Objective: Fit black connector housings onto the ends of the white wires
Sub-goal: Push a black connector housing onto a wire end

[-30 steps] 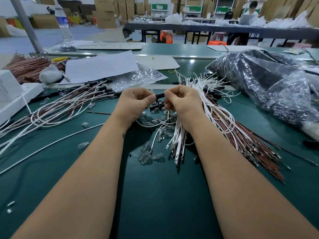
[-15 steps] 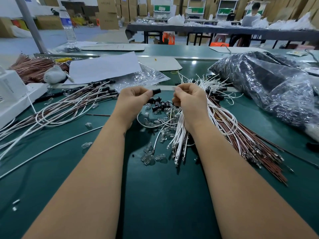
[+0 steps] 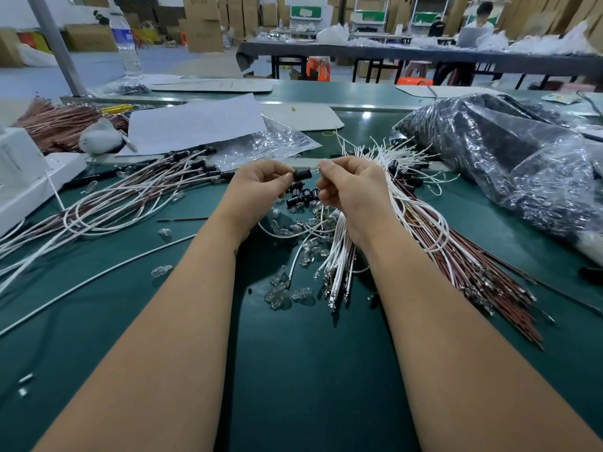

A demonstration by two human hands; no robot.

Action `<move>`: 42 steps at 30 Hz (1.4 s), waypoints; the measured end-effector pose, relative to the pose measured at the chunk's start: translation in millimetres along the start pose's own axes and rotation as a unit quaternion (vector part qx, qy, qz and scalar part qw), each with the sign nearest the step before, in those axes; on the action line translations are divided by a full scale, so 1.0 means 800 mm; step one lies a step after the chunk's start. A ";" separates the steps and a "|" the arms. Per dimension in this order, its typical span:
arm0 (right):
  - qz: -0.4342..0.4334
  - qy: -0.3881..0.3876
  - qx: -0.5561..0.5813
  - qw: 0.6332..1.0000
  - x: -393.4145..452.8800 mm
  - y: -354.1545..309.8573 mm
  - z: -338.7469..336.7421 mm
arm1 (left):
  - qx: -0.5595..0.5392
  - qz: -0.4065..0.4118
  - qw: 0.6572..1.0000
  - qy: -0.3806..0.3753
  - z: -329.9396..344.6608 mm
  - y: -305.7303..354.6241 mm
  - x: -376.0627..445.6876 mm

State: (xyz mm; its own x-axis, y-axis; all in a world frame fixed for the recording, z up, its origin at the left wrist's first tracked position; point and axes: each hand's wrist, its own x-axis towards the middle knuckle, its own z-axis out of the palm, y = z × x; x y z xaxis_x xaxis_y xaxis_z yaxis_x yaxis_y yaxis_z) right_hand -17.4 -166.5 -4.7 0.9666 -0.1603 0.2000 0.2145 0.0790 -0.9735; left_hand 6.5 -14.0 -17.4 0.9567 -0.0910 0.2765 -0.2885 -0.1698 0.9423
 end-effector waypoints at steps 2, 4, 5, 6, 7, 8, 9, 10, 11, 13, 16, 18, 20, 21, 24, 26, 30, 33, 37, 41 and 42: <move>-0.007 -0.002 -0.011 1.000 0.000 0.001 0.000 | 0.003 0.003 1.000 0.002 0.001 0.000 0.000; -0.012 -0.002 -0.020 1.000 0.000 0.002 0.000 | 0.007 0.003 1.000 0.006 0.001 0.000 0.000; -0.013 -0.002 -0.025 1.000 0.000 0.002 0.000 | 0.010 0.004 1.000 0.008 0.000 0.000 0.000; -0.014 -0.002 -0.029 0.999 0.000 0.002 0.000 | 0.014 0.004 1.000 0.009 0.000 0.001 0.000; -0.016 -0.003 -0.032 0.999 0.000 0.002 0.000 | 0.018 0.004 1.000 0.010 0.000 0.001 0.000; -0.017 -0.004 -0.034 0.999 -0.001 0.002 0.001 | 0.021 0.004 1.000 0.010 0.000 0.000 0.000; -0.019 -0.007 -0.036 0.999 -0.001 0.002 0.001 | 0.025 0.004 1.000 0.010 0.001 0.000 -0.001; -0.021 -0.009 -0.039 0.999 -0.001 0.002 0.001 | 0.030 0.004 0.999 0.010 0.001 0.000 -0.001; -0.023 -0.011 -0.043 0.999 -0.002 0.002 0.002 | 0.035 0.003 0.999 0.010 0.002 0.001 -0.002; -0.024 -0.012 -0.050 0.998 -0.002 0.002 0.001 | 0.041 -0.002 0.999 0.012 0.001 0.002 -0.002; -0.024 -0.009 -0.067 0.997 -0.001 0.003 0.000 | 0.047 -0.009 0.999 0.014 -0.002 0.003 -0.002; -0.020 -0.009 -0.077 0.997 0.000 0.005 0.000 | 0.047 -0.005 0.999 0.013 -0.001 0.003 -0.003; -0.013 -0.015 -0.068 0.997 0.000 0.006 -0.001 | 0.044 0.000 0.999 0.016 0.001 0.003 -0.003; -0.010 -0.020 -0.059 0.998 0.001 0.007 -0.001 | 0.043 0.002 0.999 0.018 0.002 0.003 -0.003; -0.007 -0.030 -0.050 0.998 0.002 0.009 -0.002 | 0.048 0.010 0.999 0.017 0.002 0.001 -0.003; -0.010 -0.030 -0.060 0.998 0.002 0.011 -0.001 | 0.047 0.017 0.999 0.020 0.004 0.000 -0.003; -0.010 -0.025 -0.043 0.999 0.001 0.014 0.001 | 0.028 0.019 0.999 0.031 0.010 0.002 -0.002; -0.012 -0.023 -0.028 0.999 0.001 0.012 0.001 | 0.014 0.015 0.999 0.039 0.014 0.006 -0.003; -0.017 -0.019 -0.013 1.000 0.000 0.010 0.002 | -0.006 0.009 0.999 0.044 0.019 0.009 -0.004; -0.019 -0.019 -0.004 1.000 0.001 0.011 0.003 | -0.020 0.011 0.998 0.051 0.022 0.010 -0.005; -0.016 -0.019 0.001 1.000 0.002 0.011 0.003 | -0.023 0.016 0.998 0.055 0.023 0.011 -0.005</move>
State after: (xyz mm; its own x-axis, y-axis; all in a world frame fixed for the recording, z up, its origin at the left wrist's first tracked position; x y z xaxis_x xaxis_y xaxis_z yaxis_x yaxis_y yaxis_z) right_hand -14.0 -163.8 -12.5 0.9638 -0.1257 0.2353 0.2460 0.0773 -0.9662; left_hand -0.6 -33.4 -13.7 0.9460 0.0127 0.3239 -0.3200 -0.1233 0.9394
